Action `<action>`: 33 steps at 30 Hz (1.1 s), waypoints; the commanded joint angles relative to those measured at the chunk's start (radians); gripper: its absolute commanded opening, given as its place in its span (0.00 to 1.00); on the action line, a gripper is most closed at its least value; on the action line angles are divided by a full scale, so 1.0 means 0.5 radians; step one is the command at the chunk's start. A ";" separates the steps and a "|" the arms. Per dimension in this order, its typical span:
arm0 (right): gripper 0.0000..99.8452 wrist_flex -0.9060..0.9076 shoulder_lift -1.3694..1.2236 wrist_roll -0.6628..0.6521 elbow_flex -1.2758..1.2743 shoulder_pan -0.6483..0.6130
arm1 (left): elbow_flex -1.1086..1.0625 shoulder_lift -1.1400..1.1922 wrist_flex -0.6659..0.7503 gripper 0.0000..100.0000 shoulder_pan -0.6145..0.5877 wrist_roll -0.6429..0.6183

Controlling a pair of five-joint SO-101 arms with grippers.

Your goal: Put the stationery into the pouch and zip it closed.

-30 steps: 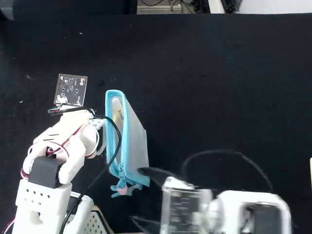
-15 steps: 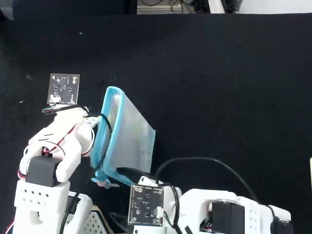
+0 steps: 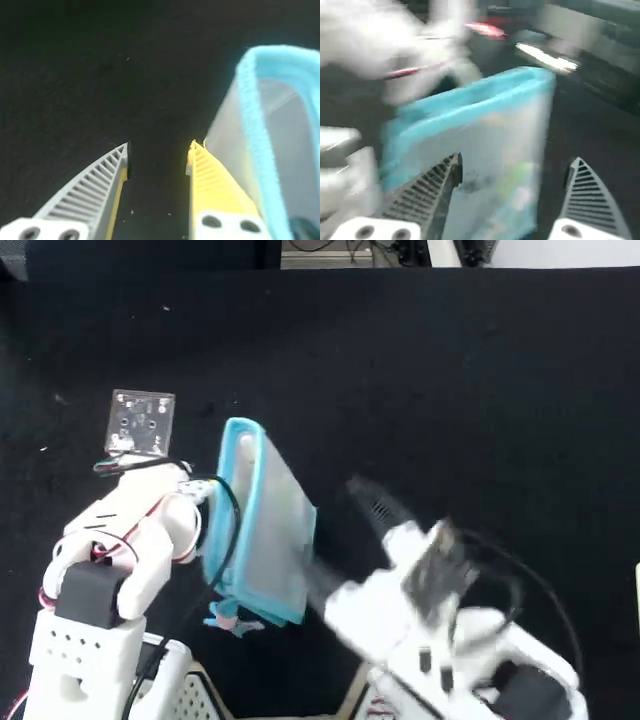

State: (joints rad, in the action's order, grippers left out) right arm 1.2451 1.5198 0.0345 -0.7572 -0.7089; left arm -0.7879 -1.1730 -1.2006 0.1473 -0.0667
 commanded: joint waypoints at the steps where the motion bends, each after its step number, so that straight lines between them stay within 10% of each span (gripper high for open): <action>1: 0.32 -0.301 -0.189 0.239 0.115 0.374 | 0.130 -0.012 -0.009 0.20 0.176 0.025; 21: 0.32 0.325 -1.683 -0.657 1.536 0.178 | 0.106 -0.012 -0.040 0.19 0.318 0.147; 33: 0.32 0.608 -2.008 -0.697 1.846 0.203 | 0.115 -0.012 -0.080 0.19 0.321 0.147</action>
State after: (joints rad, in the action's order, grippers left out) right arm 1.5228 0.5608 -0.3000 0.0990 -0.6183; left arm -0.7772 -1.1730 -1.2436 0.2900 -0.0023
